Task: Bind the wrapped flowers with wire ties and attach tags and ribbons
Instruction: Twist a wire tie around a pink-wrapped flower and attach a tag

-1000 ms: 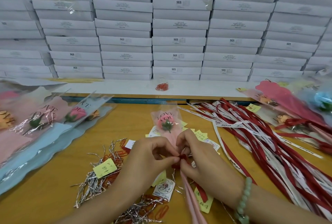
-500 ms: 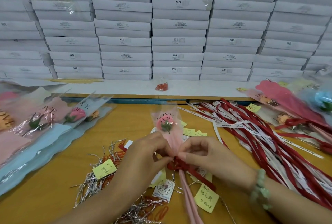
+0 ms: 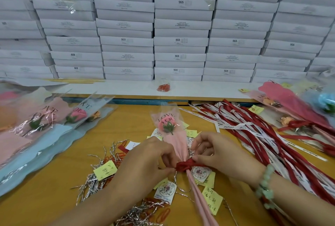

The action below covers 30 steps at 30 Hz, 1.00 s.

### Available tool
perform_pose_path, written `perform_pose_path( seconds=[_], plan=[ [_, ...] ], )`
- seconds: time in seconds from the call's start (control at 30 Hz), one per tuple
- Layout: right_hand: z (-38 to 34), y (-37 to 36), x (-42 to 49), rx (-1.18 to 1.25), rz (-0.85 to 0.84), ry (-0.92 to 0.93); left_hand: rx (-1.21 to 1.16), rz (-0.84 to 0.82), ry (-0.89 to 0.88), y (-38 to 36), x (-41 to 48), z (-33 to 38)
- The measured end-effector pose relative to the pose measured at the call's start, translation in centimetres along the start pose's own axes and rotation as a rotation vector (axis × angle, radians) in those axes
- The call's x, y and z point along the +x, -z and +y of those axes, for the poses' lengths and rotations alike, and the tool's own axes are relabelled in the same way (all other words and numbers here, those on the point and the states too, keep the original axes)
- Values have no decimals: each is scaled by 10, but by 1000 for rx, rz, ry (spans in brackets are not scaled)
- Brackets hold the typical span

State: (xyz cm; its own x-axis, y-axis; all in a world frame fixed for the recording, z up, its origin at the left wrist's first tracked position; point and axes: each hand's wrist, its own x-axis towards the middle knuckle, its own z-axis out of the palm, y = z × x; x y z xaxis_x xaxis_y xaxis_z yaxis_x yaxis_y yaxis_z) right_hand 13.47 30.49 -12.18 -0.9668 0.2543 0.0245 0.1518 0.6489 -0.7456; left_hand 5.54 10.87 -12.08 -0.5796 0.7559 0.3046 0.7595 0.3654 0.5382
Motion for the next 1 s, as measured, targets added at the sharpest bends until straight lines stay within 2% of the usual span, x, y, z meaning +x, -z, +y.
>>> perform_pose_path(
  seconds=[0.3, 0.47, 0.7, 0.83, 0.9, 1.0],
  plan=[
    [1, 6, 2, -260, 1, -29, 84, -216, -6, 10, 2, 3],
    [2, 9, 1, -360, -4, -47, 132, -274, 27, 10, 2, 0],
    [1, 10, 1, -379, -57, -41, 90, -266, 69, 13, 5, -1],
    [-3, 25, 1, -298, -171, -84, 75, -335, 74, 17, 5, -1],
    [-3, 38, 4, -314, -110, -82, 113, -336, 62, 21, 4, -1],
    [2, 49, 21, -421, 26, -38, 182, -245, -10, 19, 3, -3]
  ],
)
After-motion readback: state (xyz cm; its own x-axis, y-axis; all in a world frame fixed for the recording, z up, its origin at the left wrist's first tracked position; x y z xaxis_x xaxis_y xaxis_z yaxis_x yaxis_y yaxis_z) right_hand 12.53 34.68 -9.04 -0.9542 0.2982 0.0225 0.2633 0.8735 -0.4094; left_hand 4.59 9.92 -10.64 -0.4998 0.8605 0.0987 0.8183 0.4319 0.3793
